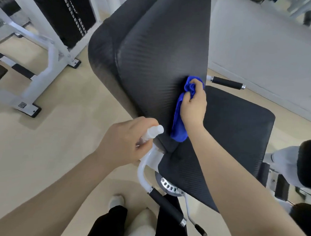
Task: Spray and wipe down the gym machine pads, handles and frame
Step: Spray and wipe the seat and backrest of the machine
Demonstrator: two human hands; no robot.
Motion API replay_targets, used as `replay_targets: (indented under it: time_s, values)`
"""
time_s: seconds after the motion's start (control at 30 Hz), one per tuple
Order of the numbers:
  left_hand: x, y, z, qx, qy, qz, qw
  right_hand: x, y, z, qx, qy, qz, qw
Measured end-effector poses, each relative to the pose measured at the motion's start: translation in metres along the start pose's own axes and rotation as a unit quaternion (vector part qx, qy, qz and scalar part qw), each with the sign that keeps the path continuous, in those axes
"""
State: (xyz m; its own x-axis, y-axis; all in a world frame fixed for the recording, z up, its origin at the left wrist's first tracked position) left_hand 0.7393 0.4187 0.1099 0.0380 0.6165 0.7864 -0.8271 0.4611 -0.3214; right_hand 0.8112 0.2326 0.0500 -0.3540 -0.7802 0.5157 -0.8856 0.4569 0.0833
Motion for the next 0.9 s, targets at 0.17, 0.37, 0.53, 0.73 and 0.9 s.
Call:
replay_targets:
  time_s: [0.17, 0.37, 0.53, 0.73, 0.9]
  values:
    - [-0.002, 0.008, -0.014, -0.086, -0.077, -0.015, 0.993, -0.003, 0.018, 0.013, -0.121, -0.048, -0.002, 0.992]
    - [-0.01, 0.015, -0.019, -0.21, -0.1, 0.027, 0.972, 0.002, 0.044, -0.072, 0.097, -0.174, 0.061, 0.978]
    - [-0.03, 0.025, -0.032, -0.243, -0.144, 0.021, 0.959, -0.022, 0.073, 0.062, -0.123, 0.011, 0.047, 0.991]
    - [-0.047, 0.033, -0.038, -0.172, -0.115, -0.002, 0.978, -0.013, 0.056, 0.029, -0.085, -0.119, 0.051, 0.988]
    - [-0.055, 0.051, -0.043, -0.153, -0.086, -0.05, 0.983, -0.015, 0.065, 0.01, 0.028, -0.124, 0.043, 0.991]
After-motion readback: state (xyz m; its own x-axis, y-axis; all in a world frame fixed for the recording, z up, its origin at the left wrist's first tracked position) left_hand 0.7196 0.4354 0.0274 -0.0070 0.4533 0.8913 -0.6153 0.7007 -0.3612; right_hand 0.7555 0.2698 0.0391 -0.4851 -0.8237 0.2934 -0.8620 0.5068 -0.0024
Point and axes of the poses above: each hand's wrist, its own y-axis away from the middle knuckle, its own x-axis out of the back of the hand, z = x × y, the point moved 6 cm from there along -y, towards the middle knuckle, and after that the axes turned 2 degrees about -y, right-handed, at the moved point
